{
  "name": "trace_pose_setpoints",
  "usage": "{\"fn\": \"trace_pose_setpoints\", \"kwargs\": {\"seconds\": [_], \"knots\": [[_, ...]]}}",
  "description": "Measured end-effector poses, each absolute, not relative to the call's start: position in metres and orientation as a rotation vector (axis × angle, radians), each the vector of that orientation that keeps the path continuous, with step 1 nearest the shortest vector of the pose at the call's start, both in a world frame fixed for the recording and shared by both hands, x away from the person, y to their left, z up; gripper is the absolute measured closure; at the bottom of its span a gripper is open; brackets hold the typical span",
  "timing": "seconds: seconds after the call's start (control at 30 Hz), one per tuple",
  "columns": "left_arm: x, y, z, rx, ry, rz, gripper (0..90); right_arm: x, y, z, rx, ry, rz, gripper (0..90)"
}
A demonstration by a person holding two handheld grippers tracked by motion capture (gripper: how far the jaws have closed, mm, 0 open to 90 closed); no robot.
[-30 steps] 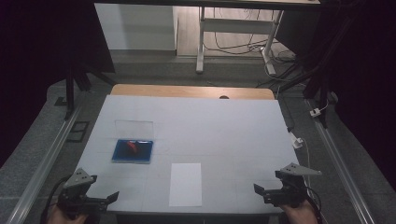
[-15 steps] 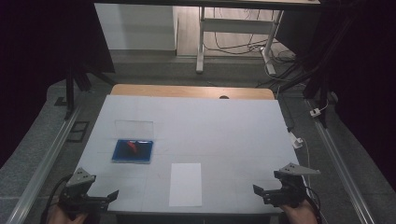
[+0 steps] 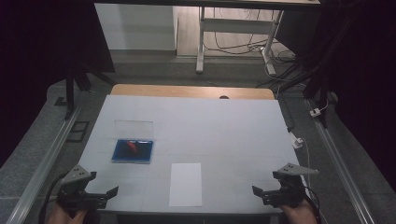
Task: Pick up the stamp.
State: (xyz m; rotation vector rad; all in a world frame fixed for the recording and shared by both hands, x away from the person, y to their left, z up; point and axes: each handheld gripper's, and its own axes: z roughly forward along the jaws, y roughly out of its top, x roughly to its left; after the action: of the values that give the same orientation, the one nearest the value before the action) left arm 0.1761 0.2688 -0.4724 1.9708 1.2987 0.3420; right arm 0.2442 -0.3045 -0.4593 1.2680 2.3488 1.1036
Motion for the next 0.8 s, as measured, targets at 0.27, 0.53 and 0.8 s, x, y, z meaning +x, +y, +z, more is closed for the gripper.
{"fn": "trace_pose_setpoints", "kwargs": {"seconds": [0.27, 0.53, 0.8], "knots": [[0.186, 0.266, -0.473, 2.017, 1.258, 0.411, 1.2, 0.245, -0.304, -0.460, 1.266, 2.362, 1.096, 0.0], [0.200, 0.261, -0.472, 1.980, 1.260, 0.390, 0.2, 0.245, -0.303, -0.460, 1.263, 2.369, 1.094, 0.0], [0.215, 0.259, -0.473, 1.979, 1.273, 0.394, 0.3, 0.245, -0.303, -0.460, 1.260, 2.372, 1.096, 0.0]]}}
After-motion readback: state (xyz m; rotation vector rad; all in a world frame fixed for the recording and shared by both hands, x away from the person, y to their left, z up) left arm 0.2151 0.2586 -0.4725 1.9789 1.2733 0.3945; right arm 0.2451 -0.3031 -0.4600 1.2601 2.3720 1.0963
